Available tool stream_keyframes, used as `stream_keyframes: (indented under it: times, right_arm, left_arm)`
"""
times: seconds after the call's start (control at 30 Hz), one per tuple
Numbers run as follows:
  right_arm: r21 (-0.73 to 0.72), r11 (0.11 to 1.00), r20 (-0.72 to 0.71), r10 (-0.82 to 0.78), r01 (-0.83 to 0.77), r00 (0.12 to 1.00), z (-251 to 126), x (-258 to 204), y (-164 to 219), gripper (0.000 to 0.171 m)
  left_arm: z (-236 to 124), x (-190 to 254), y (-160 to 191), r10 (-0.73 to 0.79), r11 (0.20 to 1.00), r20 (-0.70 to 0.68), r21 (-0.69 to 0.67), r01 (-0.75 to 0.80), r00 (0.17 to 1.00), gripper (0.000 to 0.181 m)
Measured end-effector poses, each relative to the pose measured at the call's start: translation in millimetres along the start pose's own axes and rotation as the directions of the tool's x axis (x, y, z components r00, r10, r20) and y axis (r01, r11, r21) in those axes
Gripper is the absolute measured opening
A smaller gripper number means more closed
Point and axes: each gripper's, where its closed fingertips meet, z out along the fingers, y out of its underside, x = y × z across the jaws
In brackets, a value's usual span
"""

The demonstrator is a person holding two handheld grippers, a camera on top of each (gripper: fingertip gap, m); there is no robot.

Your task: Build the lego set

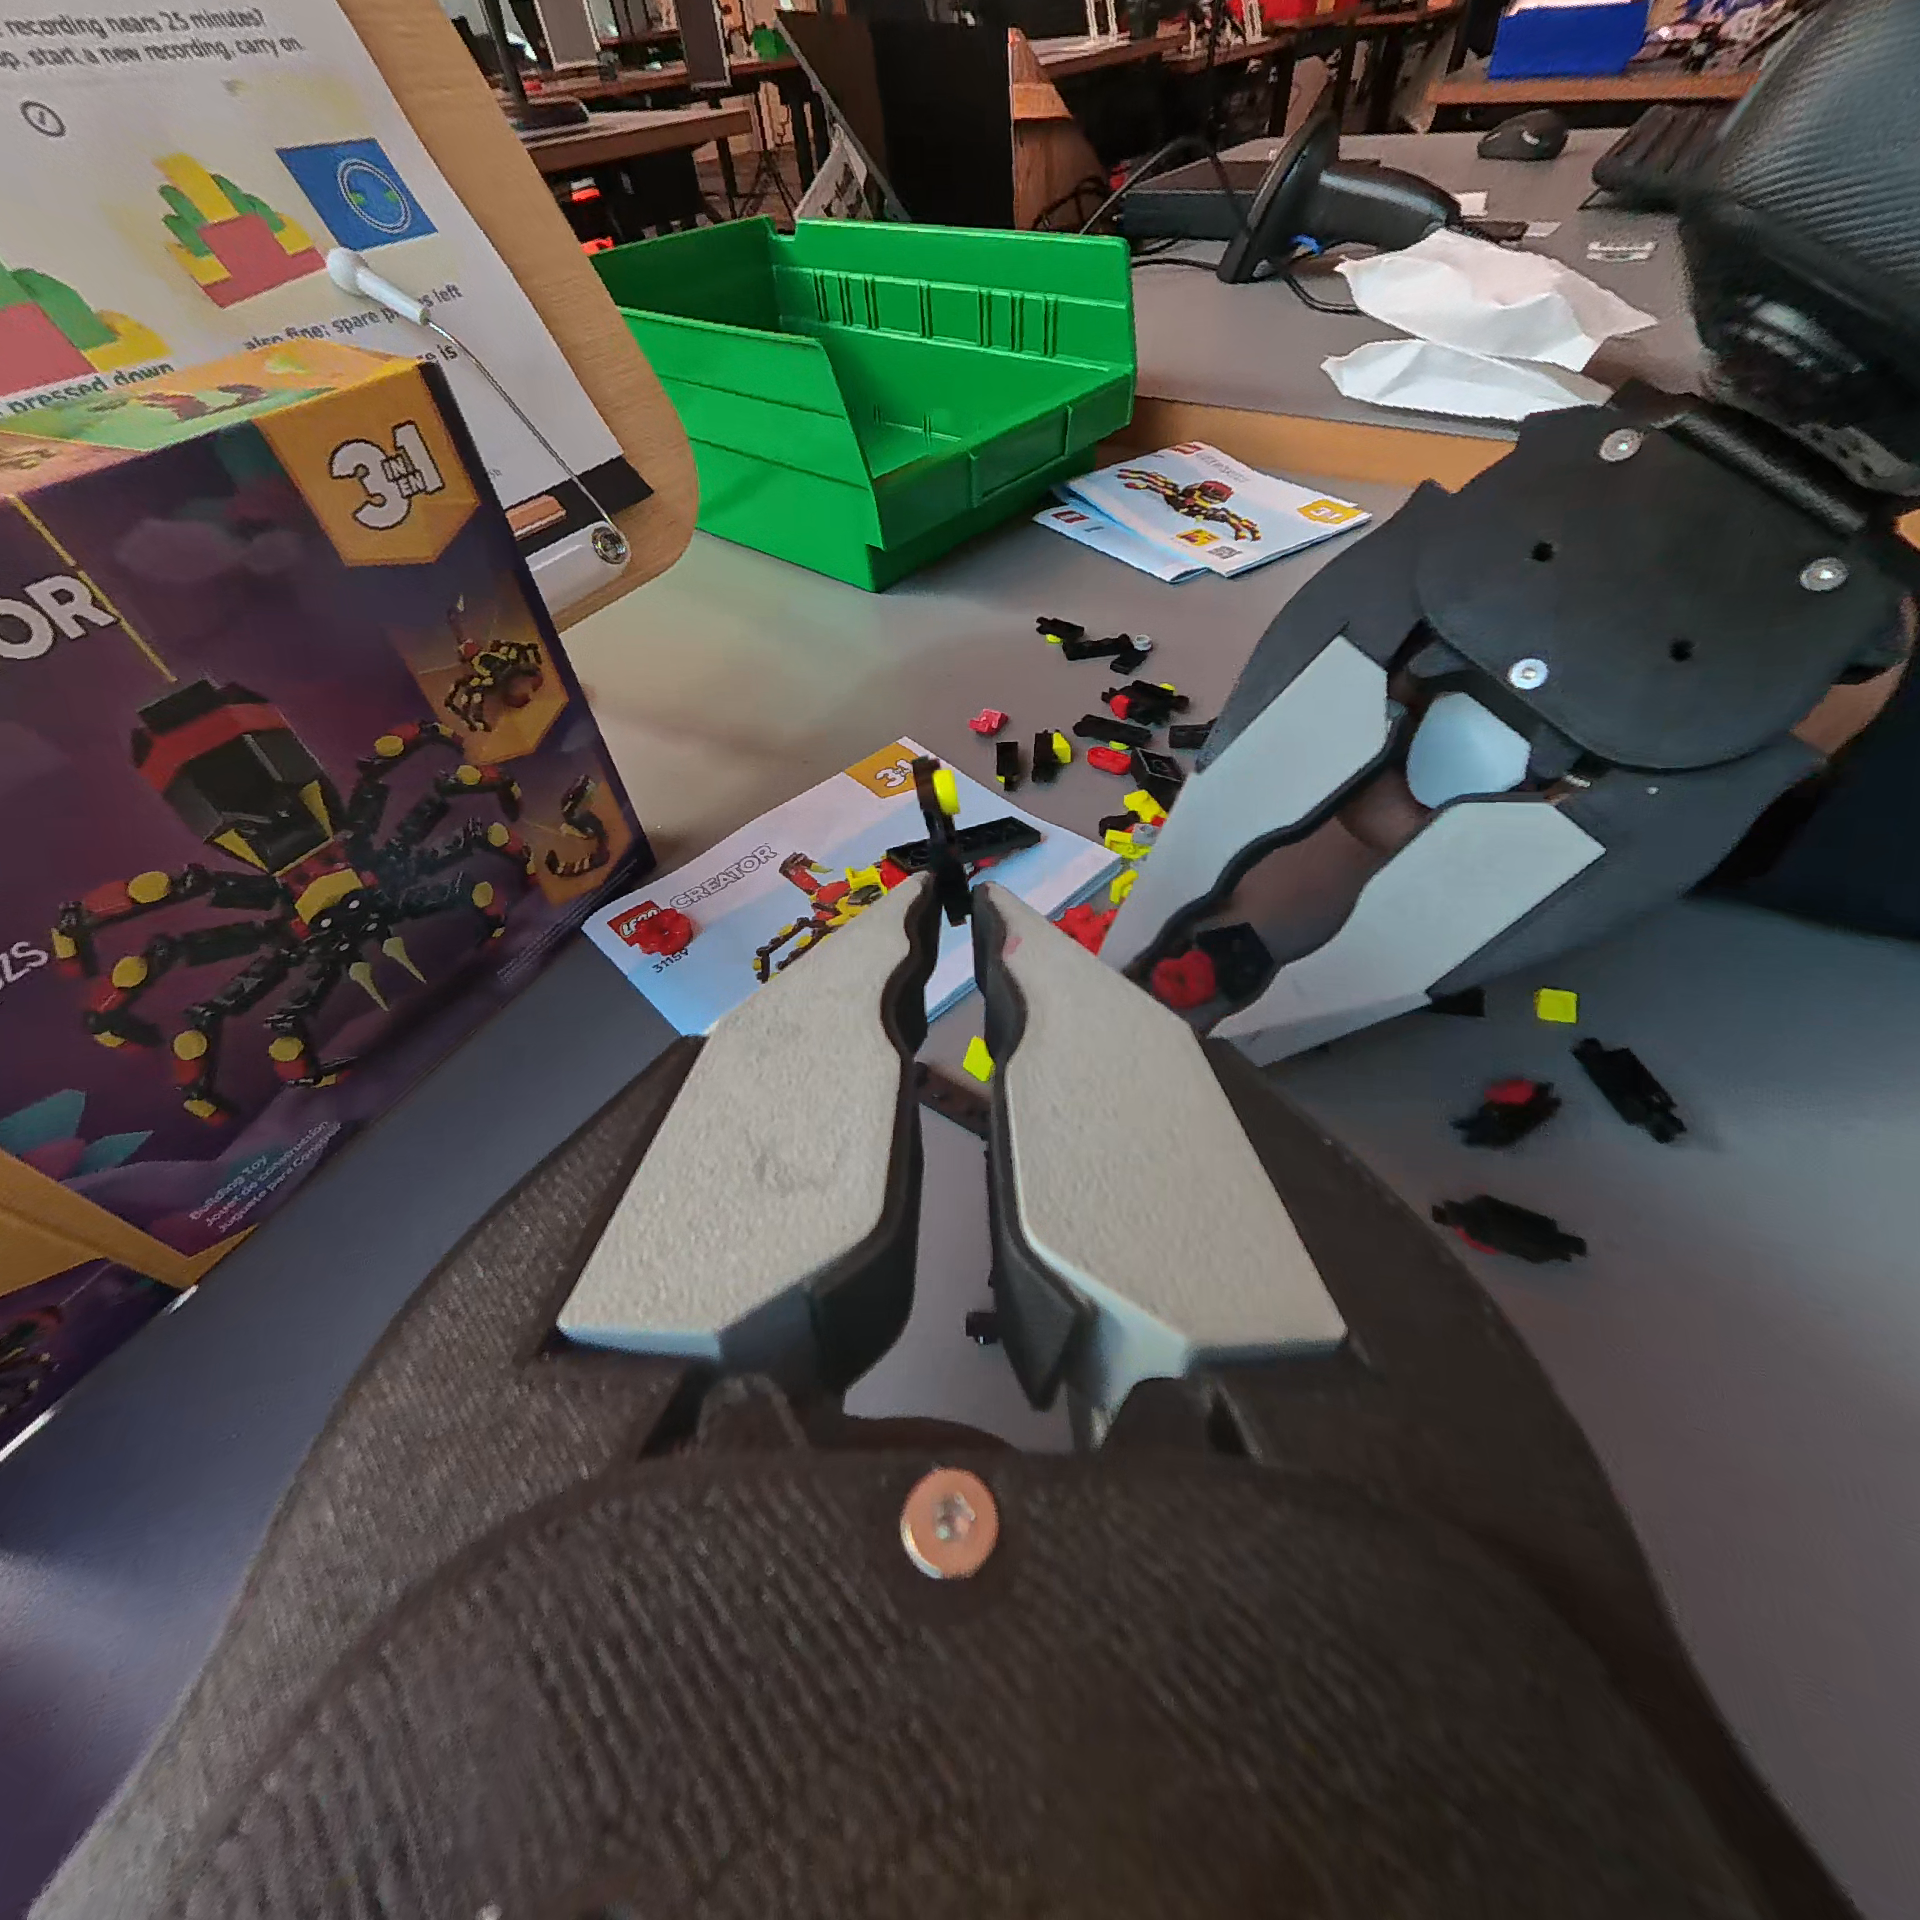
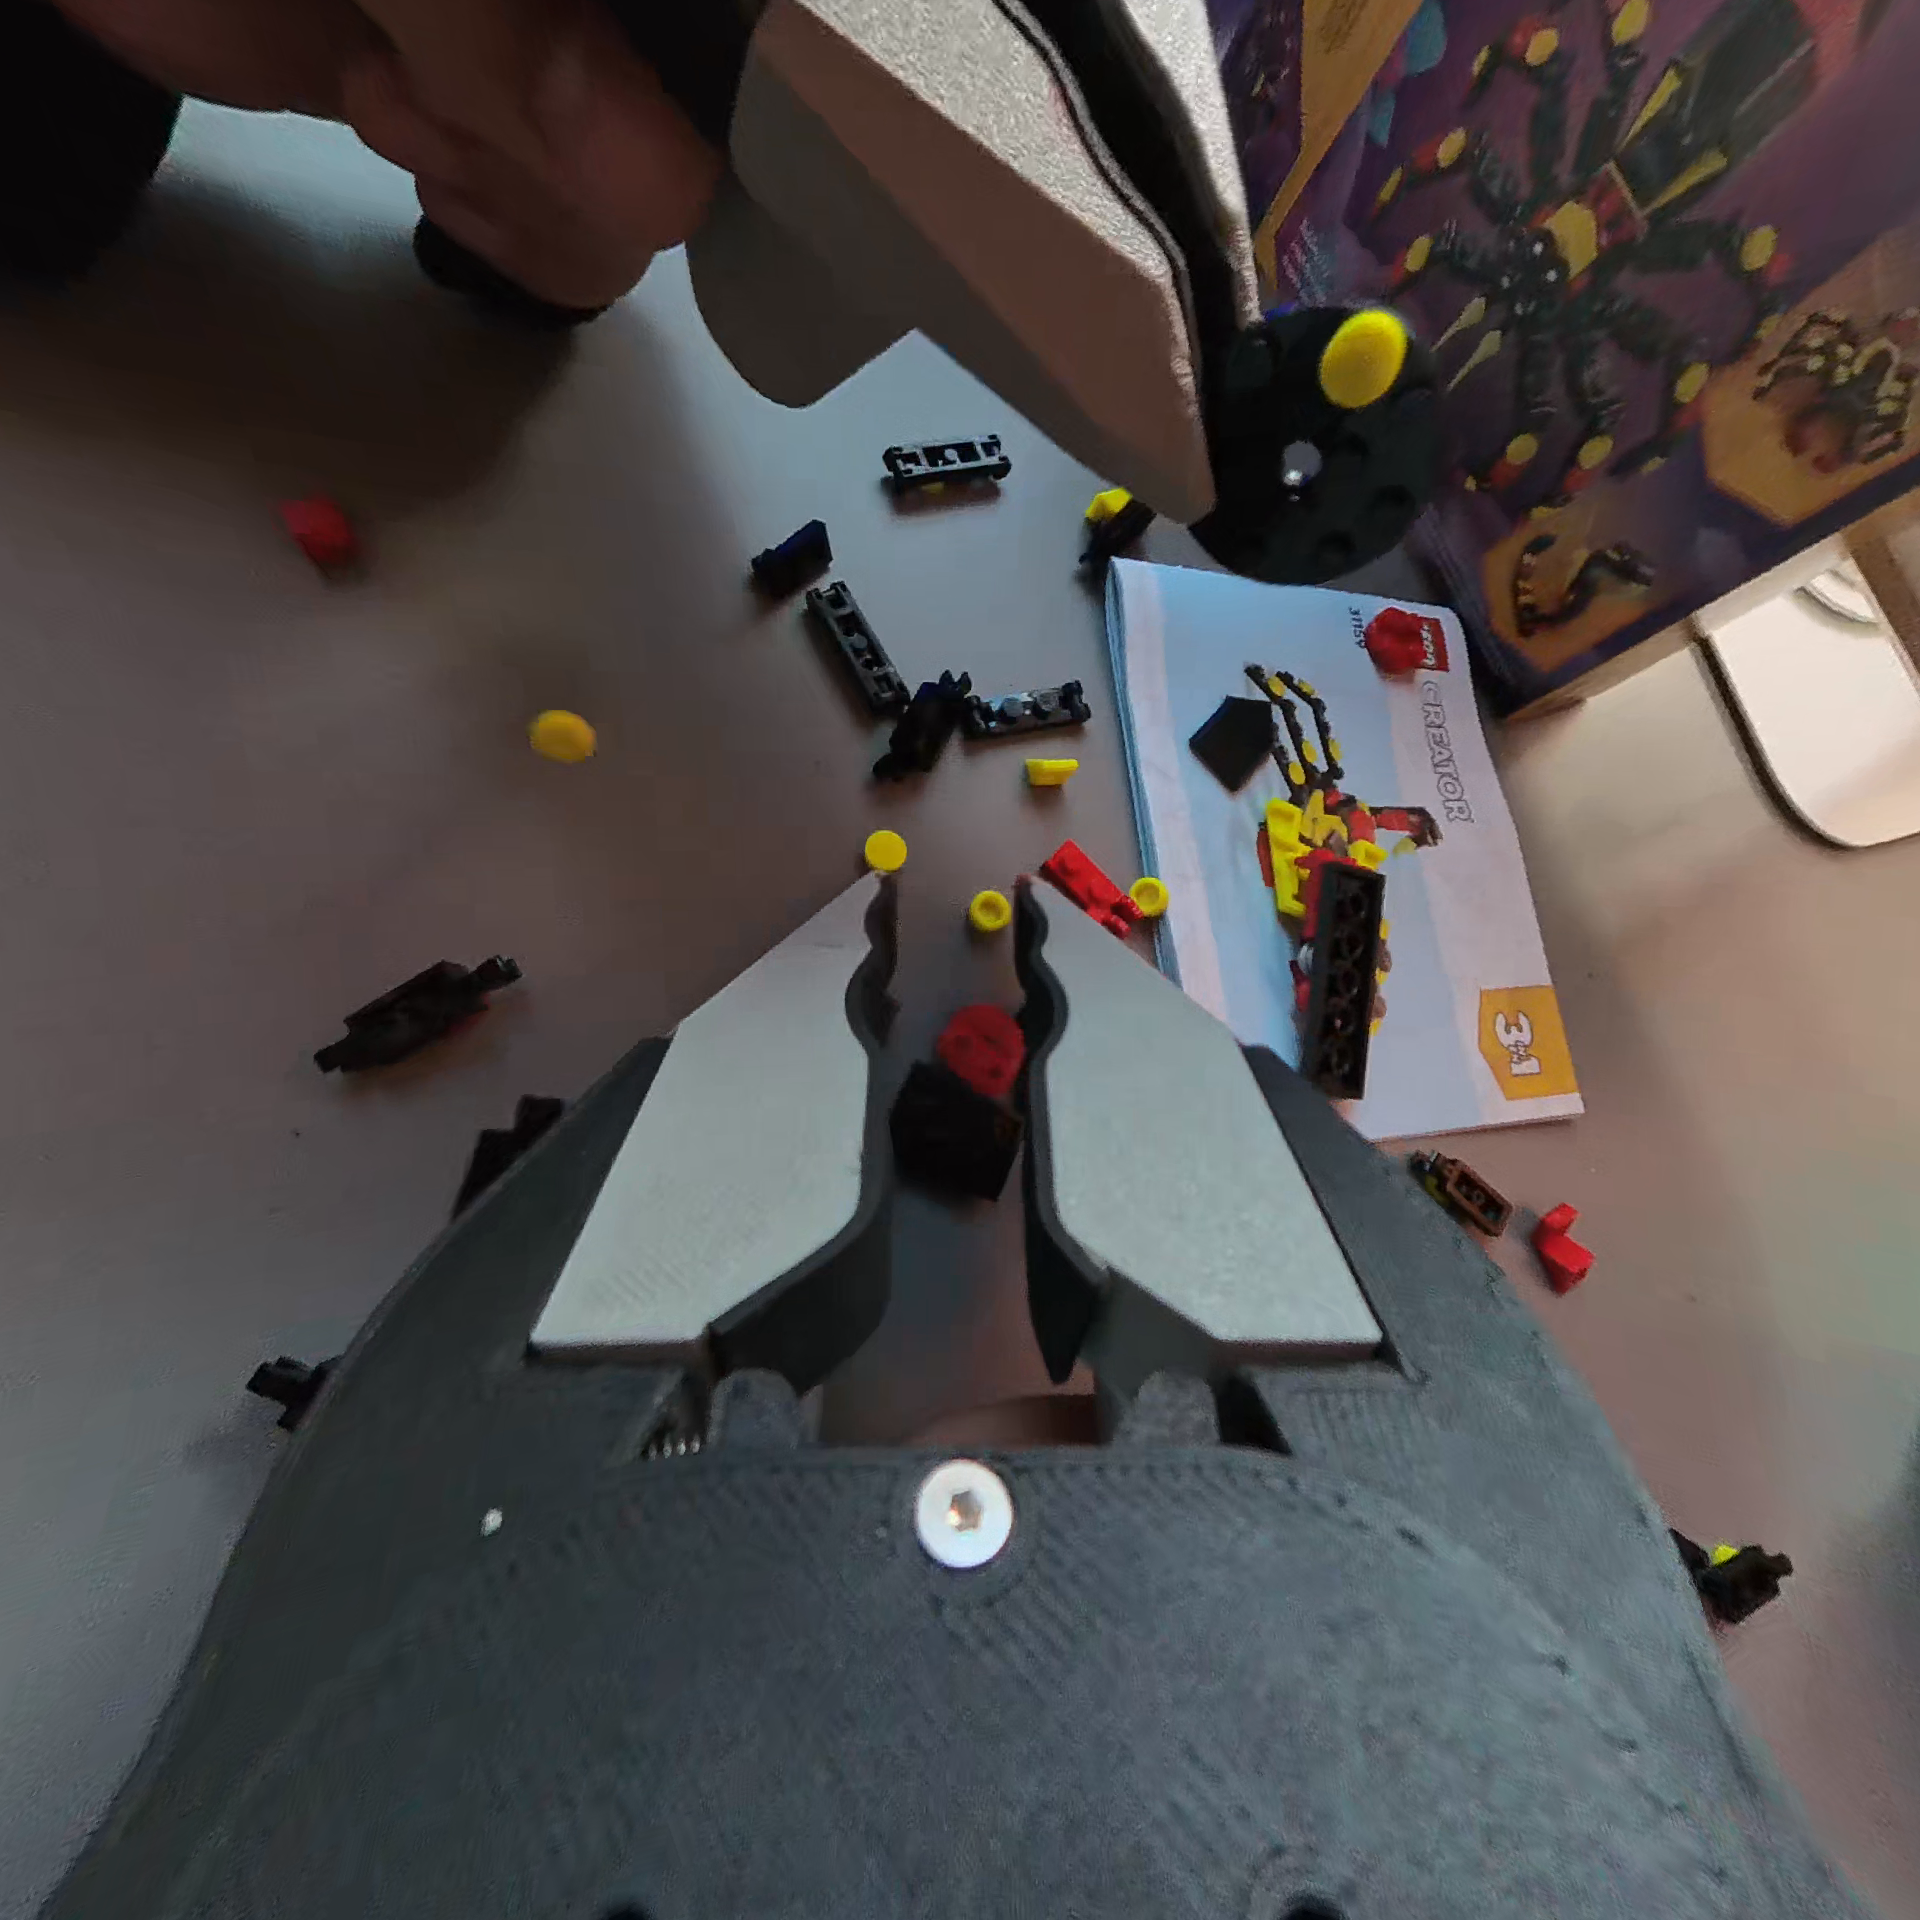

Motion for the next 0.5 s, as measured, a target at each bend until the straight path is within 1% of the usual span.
stream_keyframes:
  times: [0.07, 0.27, 0.4, 0.5]
  right_arm:
    - [0.011, 1.0, -0.025, 0.012, -0.012, 1.0, -1, 4, -2, 0.022]
    - [0.188, 0.982, -0.171, 0.052, -0.019, 0.984, -16, 28, -30, 0.022]
    - [0.317, 0.948, -0.274, 0.048, 0.043, 0.961, -33, 36, -54, 0.018]
    - [0.328, 0.939, -0.336, 0.012, 0.105, 0.942, -39, 38, -60, 0.015]
  left_arm:
    - [-1, -1, -1, -0.013, 1.0, -0.005, 0.006, 0.013, 1.0, 0.003]
    - [0, 2, 1, -0.011, 1.0, -0.021, -0.009, 0.011, 1.0, 0.003]
    - [2, 9, 4, 0.011, 1.0, -0.045, -0.027, -0.012, 0.999, 0.002]
    - [2, 14, 4, 0.019, 0.999, -0.066, -0.03, -0.021, 0.998, 0.003]
